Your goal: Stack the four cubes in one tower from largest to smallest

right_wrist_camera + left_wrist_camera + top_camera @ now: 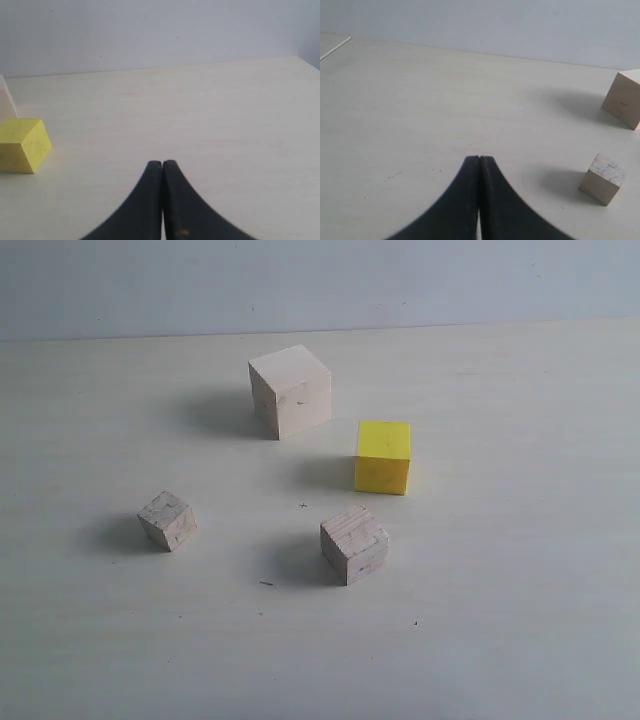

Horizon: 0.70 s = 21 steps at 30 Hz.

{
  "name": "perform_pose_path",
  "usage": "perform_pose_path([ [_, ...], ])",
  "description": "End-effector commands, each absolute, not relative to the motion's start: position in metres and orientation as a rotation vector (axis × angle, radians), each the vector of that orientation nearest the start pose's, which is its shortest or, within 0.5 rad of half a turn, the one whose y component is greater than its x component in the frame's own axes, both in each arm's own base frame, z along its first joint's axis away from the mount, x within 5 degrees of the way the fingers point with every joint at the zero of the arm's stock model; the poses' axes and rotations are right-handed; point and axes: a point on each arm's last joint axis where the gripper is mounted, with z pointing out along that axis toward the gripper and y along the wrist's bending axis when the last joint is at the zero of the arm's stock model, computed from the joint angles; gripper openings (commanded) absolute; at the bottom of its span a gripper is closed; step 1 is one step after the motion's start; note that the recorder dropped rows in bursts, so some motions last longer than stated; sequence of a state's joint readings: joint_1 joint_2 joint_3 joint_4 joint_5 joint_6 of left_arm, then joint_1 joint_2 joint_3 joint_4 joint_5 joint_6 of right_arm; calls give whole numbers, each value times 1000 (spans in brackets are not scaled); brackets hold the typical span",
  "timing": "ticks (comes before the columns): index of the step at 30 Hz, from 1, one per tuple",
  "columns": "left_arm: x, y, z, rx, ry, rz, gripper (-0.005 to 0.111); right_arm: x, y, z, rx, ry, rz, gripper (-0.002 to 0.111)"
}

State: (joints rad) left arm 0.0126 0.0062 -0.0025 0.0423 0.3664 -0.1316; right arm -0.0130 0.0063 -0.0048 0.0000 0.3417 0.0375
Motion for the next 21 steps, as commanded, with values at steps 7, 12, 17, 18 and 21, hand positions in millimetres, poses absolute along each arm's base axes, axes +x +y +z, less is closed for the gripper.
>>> perform_pose_path([
  [7,53,2,181,-105,1836,-47,0,54,-1,183,38,1820,10,0],
  [12,53,2,181,-105,1836,-47,0,54,-1,186,36,1785,9,0],
  [17,53,2,181,-105,1836,-47,0,54,-1,225,72,1354,60,0],
  [18,53,2,181,-105,1836,-47,0,54,-1,228,72,1315,59,0],
  [21,53,2,181,-105,1836,-47,0,51,-2,237,73,1214,59,0],
])
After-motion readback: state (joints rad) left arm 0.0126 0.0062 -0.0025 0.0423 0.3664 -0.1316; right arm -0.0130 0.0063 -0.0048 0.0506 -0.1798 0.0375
